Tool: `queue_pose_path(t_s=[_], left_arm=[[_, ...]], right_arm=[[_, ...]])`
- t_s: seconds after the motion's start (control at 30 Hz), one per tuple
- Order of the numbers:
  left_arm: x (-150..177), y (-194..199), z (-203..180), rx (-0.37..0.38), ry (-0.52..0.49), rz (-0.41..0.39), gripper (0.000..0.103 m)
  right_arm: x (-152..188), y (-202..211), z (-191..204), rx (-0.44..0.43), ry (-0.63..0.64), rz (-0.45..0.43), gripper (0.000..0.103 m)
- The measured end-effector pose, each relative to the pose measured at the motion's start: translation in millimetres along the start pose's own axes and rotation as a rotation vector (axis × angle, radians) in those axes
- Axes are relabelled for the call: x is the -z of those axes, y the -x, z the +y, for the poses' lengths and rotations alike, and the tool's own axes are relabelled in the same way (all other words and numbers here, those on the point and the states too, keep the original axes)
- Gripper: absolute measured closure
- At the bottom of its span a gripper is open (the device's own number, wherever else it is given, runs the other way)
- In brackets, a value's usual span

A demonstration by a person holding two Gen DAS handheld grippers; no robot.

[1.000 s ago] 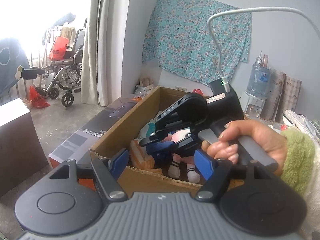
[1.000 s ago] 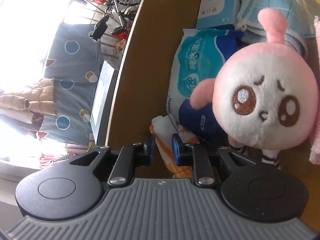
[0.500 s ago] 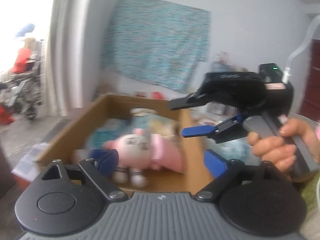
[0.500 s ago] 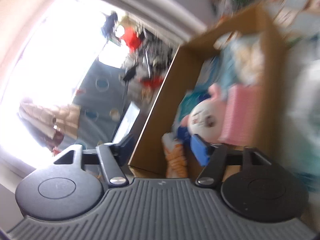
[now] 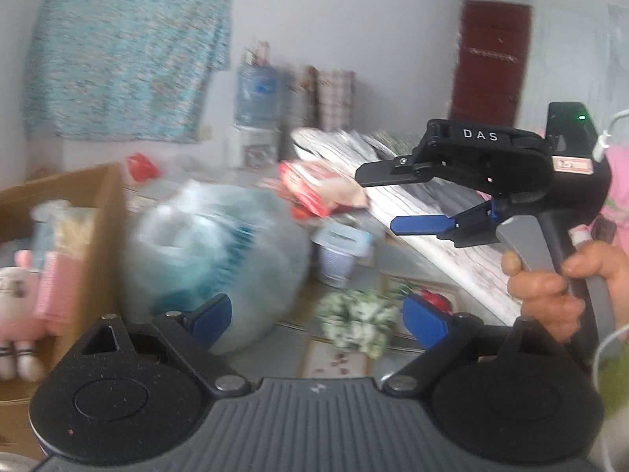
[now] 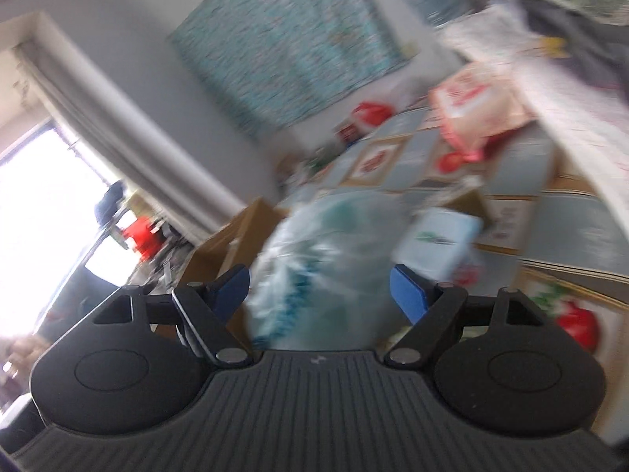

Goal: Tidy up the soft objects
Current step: 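Move the right gripper back to the white yogurt cup on the table, then close the right gripper on the rim of the white yogurt cup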

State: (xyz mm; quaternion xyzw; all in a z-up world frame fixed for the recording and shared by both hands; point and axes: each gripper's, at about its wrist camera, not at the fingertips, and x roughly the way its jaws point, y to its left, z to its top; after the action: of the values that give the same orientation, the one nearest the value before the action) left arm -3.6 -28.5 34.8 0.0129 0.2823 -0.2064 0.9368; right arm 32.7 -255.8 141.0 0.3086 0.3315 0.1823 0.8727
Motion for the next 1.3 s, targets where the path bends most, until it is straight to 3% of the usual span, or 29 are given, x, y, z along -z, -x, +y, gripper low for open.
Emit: queue_pose_path(t_s=[0.13,0.27,0.47,0.73,0.9,1.13,1.3], left_arm=[[1.9,-35.9,-20.4,0.026,-0.04,0.024,0.008],[-3.1,-63.0,-34.0,-0.001,-0.066,0.014,0.013],[-19.7,-102.9,-44.6,-0.08,-0.111,-0.026,0.024],[-32.7,-157.9,-38.8,-0.09,-0.069,0.088,0.038],[-34.7,-170.8,-32.2,-0.095,-0.05,0.105,0.04],[-36.1,-181.5,-32.3,-0.074,-0.039,0.103,0.052],[-35.0,-182.2,-36.2,-0.079,-0.055,0.101,0.053]], right_arm=[[21.0,-0.9,-32.5,0.055,-0.022,-0.008,0.024],[22.5,-13.4,-57.7,0.069,-0.061,-0.012,0.024],[-0.5,-39.6,-75.5,0.047,-0.087,-0.035,0.045],[-25.7,-76.7,-102.5,0.066,-0.119,-0.017,0.062],[-30.4,-101.7,-120.3,0.055,-0.155,0.025,0.067],[-32.9,-124.4,-129.7,-0.018,-0.194,0.079,0.073],[-29.5,-122.8,-123.2,-0.008,-0.177,0.074,0.075]])
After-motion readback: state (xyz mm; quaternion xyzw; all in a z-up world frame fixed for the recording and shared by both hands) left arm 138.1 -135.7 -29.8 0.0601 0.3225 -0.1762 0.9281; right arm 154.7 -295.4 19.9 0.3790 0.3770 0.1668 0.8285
